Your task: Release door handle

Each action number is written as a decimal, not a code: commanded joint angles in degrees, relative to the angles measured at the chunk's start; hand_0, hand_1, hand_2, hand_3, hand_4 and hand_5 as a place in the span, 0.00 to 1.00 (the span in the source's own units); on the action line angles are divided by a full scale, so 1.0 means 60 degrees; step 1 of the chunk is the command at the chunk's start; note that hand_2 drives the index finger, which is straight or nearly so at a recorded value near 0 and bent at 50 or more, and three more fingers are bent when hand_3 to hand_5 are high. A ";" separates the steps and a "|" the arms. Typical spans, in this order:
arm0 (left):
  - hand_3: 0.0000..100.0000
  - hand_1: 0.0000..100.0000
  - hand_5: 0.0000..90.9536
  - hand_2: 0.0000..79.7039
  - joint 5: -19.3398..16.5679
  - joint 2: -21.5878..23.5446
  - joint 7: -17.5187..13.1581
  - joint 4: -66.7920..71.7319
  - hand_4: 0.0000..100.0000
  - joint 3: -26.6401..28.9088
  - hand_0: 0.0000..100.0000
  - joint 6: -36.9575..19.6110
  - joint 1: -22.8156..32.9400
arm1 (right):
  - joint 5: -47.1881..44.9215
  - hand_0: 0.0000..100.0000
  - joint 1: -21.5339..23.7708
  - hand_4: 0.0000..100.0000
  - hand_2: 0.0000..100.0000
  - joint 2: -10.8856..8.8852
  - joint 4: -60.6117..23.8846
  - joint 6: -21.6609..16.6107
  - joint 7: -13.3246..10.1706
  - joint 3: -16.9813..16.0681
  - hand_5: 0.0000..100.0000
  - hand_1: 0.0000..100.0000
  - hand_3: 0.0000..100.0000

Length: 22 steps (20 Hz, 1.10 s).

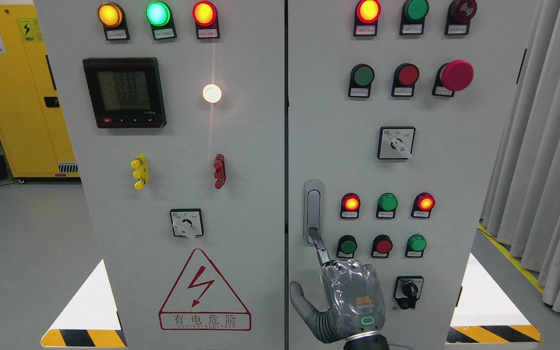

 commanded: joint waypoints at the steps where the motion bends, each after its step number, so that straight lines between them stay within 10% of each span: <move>1: 0.00 0.56 0.00 0.00 0.0000 0.0000 0.0004 0.0000 0.00 0.0002 0.12 -0.0008 0.0000 | -0.0005 0.46 -0.0036 1.00 0.04 0.0003 0.0084 0.0006 0.0006 -0.0040 1.00 0.38 1.00; 22: 0.00 0.56 0.00 0.00 0.0000 0.0000 0.0004 0.0000 0.00 0.0002 0.12 -0.0008 0.0000 | -0.0005 0.47 -0.0007 1.00 0.05 0.0003 0.0114 0.0020 0.0372 -0.0040 1.00 0.38 1.00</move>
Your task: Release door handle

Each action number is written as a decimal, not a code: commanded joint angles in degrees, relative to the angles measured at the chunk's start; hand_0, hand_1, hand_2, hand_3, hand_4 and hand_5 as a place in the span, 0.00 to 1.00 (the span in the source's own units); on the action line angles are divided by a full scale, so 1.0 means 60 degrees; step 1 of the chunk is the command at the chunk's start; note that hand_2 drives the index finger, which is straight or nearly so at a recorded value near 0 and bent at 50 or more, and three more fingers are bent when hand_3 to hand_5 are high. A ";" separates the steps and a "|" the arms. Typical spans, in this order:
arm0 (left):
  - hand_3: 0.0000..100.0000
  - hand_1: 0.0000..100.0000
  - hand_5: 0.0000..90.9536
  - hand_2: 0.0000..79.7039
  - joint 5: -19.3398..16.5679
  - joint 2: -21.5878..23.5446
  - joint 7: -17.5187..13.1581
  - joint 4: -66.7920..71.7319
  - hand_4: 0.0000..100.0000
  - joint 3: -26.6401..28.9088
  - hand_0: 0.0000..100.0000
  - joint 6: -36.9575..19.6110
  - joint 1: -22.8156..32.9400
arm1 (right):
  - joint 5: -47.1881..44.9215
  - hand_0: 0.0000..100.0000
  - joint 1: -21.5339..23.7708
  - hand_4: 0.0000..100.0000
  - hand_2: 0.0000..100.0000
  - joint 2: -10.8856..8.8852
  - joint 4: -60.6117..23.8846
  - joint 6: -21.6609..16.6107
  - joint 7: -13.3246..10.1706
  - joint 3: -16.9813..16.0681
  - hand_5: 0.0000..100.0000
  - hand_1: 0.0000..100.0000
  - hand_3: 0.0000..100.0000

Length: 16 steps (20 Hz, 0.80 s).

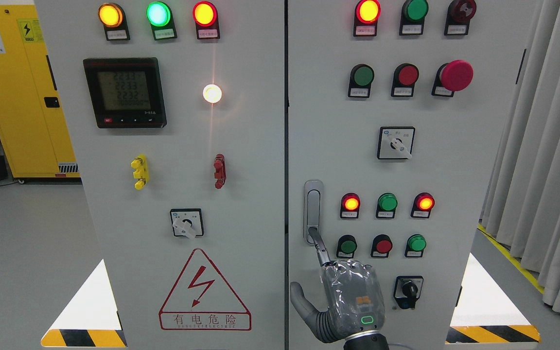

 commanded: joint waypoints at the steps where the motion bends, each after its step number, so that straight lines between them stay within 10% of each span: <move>1: 0.00 0.56 0.00 0.00 0.0000 0.0000 0.0004 0.0000 0.00 0.0001 0.12 -0.0008 0.0000 | 0.0000 0.47 0.0014 1.00 0.05 -0.0004 0.0039 0.0007 0.0172 -0.0007 1.00 0.39 1.00; 16: 0.00 0.56 0.00 0.00 0.0000 0.0000 0.0004 0.0000 0.00 0.0001 0.12 -0.0008 0.0000 | -0.0015 0.49 0.0087 1.00 0.07 -0.0004 0.0082 0.0007 0.0216 -0.0007 1.00 0.40 1.00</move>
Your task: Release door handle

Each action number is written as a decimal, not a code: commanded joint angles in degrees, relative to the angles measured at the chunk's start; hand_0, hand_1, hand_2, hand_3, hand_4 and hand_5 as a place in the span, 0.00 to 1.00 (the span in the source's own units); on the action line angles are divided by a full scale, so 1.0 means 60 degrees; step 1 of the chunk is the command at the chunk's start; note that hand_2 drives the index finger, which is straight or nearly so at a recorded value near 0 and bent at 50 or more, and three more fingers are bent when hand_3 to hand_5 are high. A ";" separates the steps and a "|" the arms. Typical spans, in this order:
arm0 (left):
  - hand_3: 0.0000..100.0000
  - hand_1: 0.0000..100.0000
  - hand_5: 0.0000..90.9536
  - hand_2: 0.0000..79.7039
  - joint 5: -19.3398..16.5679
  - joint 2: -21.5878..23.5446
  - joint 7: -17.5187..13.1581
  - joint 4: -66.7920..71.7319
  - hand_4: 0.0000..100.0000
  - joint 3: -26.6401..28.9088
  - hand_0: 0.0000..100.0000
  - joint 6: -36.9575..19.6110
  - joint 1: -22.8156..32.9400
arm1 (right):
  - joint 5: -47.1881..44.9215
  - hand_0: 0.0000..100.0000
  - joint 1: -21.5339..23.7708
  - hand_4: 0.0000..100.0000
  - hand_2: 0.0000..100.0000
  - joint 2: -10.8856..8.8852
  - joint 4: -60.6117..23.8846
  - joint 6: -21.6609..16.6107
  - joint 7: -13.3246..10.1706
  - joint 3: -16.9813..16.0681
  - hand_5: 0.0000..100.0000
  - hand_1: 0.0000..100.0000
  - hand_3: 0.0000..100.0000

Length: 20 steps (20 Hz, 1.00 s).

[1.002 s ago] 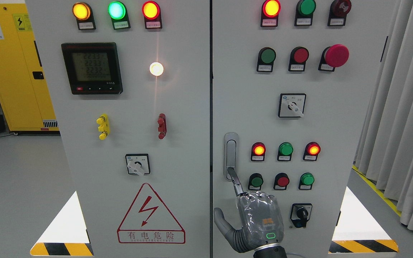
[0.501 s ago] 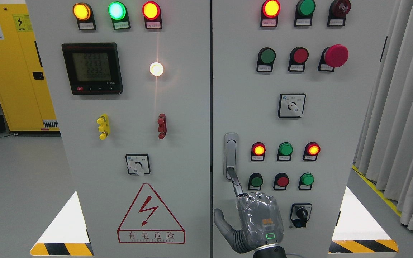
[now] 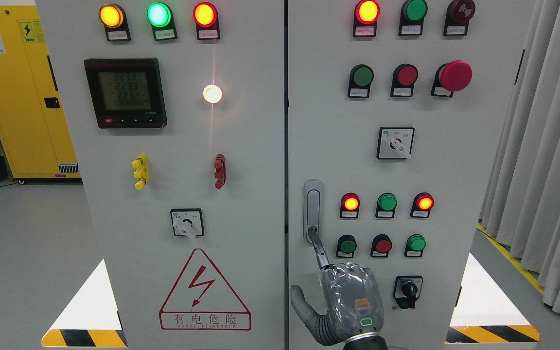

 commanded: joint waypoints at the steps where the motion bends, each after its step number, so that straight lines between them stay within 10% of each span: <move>1: 0.00 0.56 0.00 0.00 0.0000 0.0000 0.0004 0.0000 0.00 -0.0014 0.12 -0.0008 0.0000 | 0.0006 0.49 0.0018 1.00 0.07 0.0012 0.0034 0.0006 0.0022 -0.0006 1.00 0.40 1.00; 20: 0.00 0.56 0.00 0.00 0.0000 0.0000 0.0004 0.0000 0.00 0.0000 0.12 -0.0008 0.0000 | -0.0023 0.48 0.0121 1.00 0.08 -0.0017 0.0020 0.0006 0.0037 -0.0006 1.00 0.41 1.00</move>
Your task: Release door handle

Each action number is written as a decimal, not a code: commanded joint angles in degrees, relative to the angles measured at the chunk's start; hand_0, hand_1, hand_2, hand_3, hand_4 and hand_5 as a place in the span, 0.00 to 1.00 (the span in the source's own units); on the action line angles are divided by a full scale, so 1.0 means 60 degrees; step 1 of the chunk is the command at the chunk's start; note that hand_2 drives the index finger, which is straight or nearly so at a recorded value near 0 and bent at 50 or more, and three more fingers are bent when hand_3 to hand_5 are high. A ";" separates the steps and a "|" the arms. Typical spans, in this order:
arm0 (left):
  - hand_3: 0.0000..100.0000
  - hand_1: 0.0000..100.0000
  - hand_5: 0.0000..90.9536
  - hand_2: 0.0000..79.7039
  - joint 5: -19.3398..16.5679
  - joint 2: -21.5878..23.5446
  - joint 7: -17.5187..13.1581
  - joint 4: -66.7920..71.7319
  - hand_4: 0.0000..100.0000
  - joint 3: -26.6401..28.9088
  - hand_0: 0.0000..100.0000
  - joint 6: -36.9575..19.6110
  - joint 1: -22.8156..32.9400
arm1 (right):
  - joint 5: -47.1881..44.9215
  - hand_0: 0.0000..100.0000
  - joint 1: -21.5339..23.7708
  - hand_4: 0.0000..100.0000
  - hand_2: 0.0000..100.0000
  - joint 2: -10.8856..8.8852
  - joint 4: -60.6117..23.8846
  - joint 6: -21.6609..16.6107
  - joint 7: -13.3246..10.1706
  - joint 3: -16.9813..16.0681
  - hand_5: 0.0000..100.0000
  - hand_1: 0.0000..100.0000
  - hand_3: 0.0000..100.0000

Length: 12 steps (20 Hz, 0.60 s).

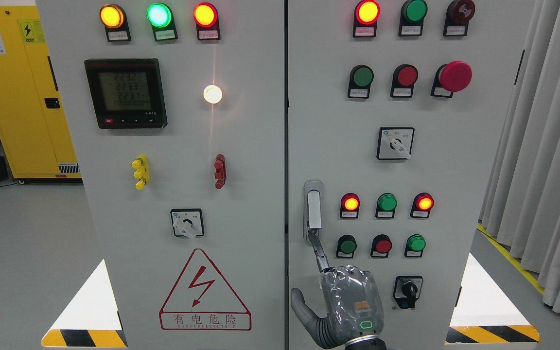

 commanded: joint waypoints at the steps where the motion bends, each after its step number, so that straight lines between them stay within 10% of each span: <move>1: 0.00 0.56 0.00 0.00 0.0000 0.0000 0.0004 0.0000 0.00 0.0001 0.12 -0.0008 0.0000 | -0.0003 0.48 0.0038 1.00 0.08 -0.0010 0.0001 0.0006 0.0004 -0.0001 1.00 0.41 1.00; 12: 0.00 0.56 0.00 0.00 0.0000 0.0000 0.0004 0.0000 0.00 0.0001 0.12 -0.0008 0.0000 | -0.0018 0.47 0.0082 1.00 0.08 -0.0010 -0.0087 -0.0009 -0.0025 -0.0001 1.00 0.41 1.00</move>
